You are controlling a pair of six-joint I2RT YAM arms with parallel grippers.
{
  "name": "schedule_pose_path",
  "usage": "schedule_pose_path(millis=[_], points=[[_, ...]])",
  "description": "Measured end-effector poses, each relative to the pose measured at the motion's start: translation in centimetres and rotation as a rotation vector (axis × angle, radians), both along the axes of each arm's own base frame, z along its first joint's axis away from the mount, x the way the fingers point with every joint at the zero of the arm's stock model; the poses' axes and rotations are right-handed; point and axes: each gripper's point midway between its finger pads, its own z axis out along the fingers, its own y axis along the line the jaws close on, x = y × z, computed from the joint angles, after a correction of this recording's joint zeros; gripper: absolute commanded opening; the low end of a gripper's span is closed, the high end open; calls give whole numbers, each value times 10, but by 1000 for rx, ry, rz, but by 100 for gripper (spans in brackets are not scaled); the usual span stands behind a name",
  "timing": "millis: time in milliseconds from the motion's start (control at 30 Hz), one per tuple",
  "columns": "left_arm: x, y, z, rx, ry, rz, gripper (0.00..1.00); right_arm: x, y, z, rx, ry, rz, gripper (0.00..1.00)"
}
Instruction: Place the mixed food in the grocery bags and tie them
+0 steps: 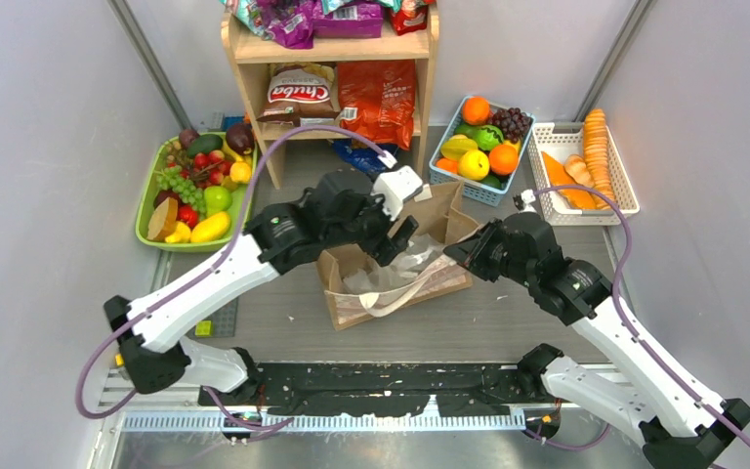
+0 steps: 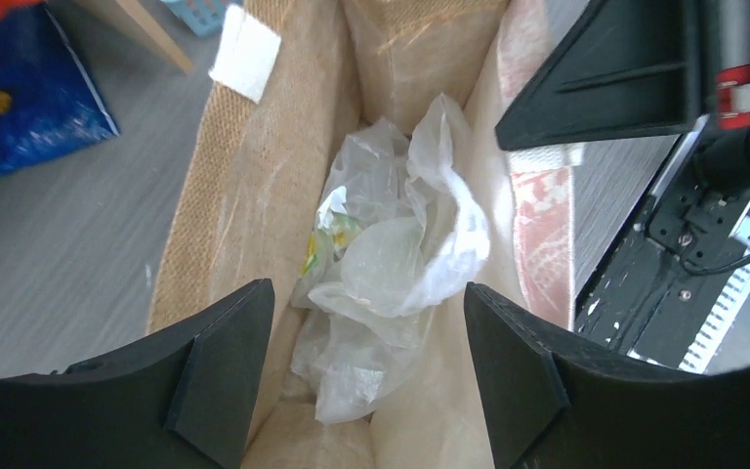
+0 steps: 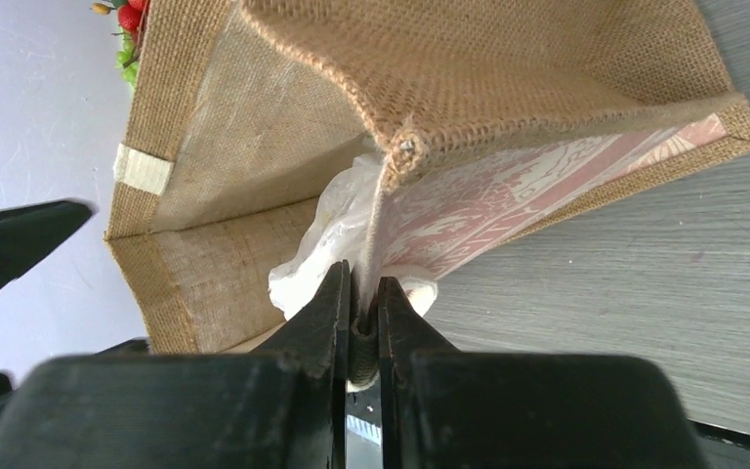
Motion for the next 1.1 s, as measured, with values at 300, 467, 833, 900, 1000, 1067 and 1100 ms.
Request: schedule_pose_path(millis=[300,467,833,900,1000,1067,1100], points=[[-3,-17,-75,106,174,-8,79,-11,-10,-14,7,-15,-7,5],[-12,-28,-83,91,227,-64,83,-12,-10,-15,11,-21,-8,5],[-20,-45,-156,222,412,-109,18,-13,-11,-19,3,-10,-8,5],[-20,-42,-163,249,424,-99,0,-12,-11,-18,4,-14,-11,5],[-14,-38,-153,257,392,-75,0,-12,-13,-17,5,-21,-20,5],[-9,-38,-137,231,350,-64,0,-12,-15,-17,3,-24,-29,5],[-8,-36,-124,211,326,-59,0,-11,-16,-17,2,-25,-35,5]])
